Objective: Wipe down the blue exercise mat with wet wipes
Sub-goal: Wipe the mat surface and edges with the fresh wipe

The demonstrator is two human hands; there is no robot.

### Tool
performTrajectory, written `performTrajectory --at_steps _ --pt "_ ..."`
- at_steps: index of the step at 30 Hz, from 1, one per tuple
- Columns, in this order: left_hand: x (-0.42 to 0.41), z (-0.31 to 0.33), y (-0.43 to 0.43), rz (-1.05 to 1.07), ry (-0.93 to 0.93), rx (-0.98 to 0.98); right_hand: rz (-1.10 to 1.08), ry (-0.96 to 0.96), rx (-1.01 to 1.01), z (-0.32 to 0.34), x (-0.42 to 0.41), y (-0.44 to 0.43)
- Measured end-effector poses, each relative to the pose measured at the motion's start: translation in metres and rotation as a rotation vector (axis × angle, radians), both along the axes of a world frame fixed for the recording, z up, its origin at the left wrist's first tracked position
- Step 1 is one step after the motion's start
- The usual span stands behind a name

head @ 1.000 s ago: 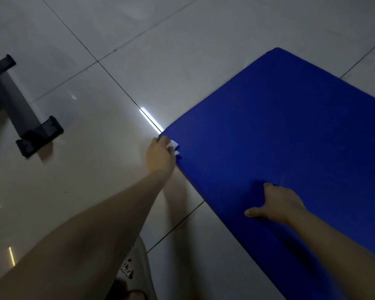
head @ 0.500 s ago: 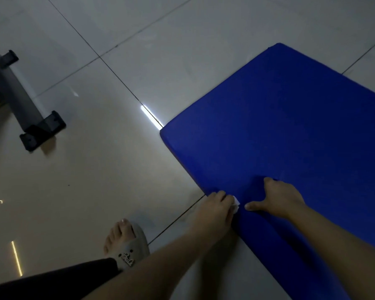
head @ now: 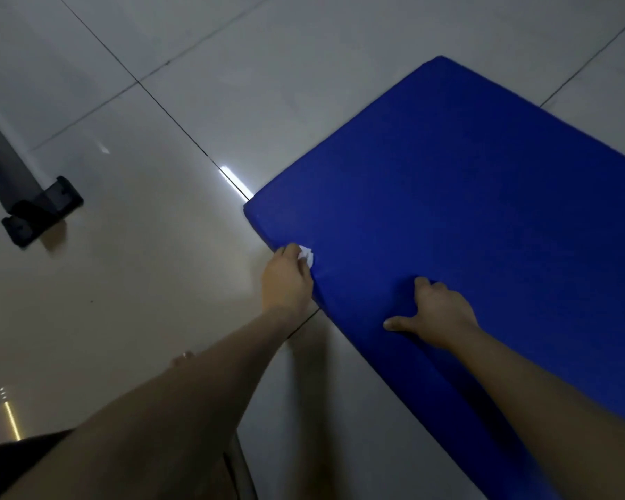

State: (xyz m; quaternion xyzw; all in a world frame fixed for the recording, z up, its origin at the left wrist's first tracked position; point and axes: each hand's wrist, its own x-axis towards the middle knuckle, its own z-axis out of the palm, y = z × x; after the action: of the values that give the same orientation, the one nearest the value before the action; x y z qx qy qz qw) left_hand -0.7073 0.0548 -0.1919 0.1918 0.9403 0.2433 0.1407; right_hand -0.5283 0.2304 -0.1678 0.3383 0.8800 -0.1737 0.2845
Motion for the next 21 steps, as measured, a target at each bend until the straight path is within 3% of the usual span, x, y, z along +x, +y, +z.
performTrajectory --at_steps 3,6,8,10,12,15,18,21 --pt "0.061 0.004 -0.001 -0.103 -0.056 0.006 -0.031 0.097 0.001 -0.002 0.011 -0.007" --pt "0.121 0.008 -0.002 -0.288 -0.094 -0.003 -0.035 0.326 0.008 -0.004 0.038 -0.024" --pt "0.142 0.004 -0.003 -0.429 -0.085 -0.056 0.023 0.402 0.092 0.0 0.065 -0.039" --pt "0.139 0.003 -0.004 -0.585 -0.011 -0.146 0.09 0.337 0.254 0.006 0.09 -0.049" --pt "0.116 0.001 -0.003 -0.706 0.077 -0.182 0.013 0.109 0.293 0.011 0.111 -0.048" --pt "0.057 -0.001 -0.001 -0.586 0.142 -0.208 -0.077 -0.179 0.175 0.014 0.131 -0.044" --pt "0.001 -0.002 -0.002 -0.297 0.187 -0.239 -0.036 -0.254 0.136 0.013 0.128 -0.045" --pt "0.002 0.0 0.001 -0.204 0.155 -0.233 -0.055 -0.27 0.137 0.01 0.12 -0.046"
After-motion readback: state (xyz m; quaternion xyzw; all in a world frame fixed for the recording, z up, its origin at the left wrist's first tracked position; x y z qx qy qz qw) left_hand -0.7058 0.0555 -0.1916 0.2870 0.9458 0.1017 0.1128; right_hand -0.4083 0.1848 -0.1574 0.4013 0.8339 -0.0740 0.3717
